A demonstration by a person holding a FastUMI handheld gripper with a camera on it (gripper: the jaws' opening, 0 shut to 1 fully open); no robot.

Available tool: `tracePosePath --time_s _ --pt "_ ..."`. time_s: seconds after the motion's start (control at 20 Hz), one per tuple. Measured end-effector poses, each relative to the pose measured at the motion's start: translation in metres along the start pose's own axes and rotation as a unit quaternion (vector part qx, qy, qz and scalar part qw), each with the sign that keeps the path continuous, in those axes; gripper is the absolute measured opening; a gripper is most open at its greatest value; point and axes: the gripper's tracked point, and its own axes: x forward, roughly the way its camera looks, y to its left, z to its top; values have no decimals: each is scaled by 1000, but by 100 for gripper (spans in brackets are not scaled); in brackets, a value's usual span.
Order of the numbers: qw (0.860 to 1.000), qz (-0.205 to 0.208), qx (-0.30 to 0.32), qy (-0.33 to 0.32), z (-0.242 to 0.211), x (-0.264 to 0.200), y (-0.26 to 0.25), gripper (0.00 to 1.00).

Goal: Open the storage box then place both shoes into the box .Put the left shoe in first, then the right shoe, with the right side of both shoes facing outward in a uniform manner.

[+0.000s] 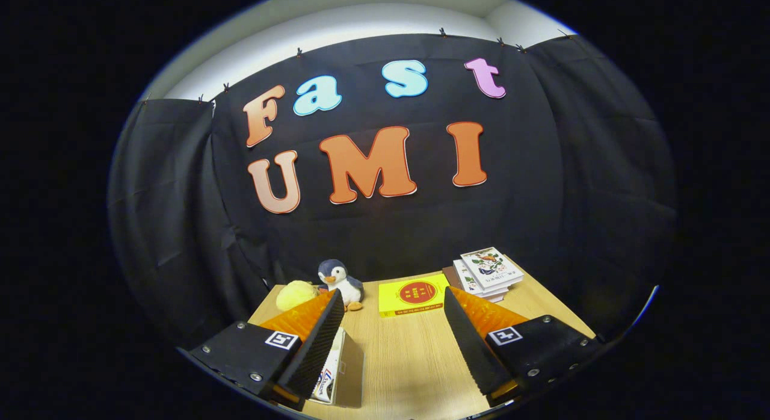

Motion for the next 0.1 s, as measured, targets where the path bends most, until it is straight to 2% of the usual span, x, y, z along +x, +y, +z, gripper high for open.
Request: tracePosePath --time_s 0.1 --pt "1000 4 2 -3 2 0 -11 99"
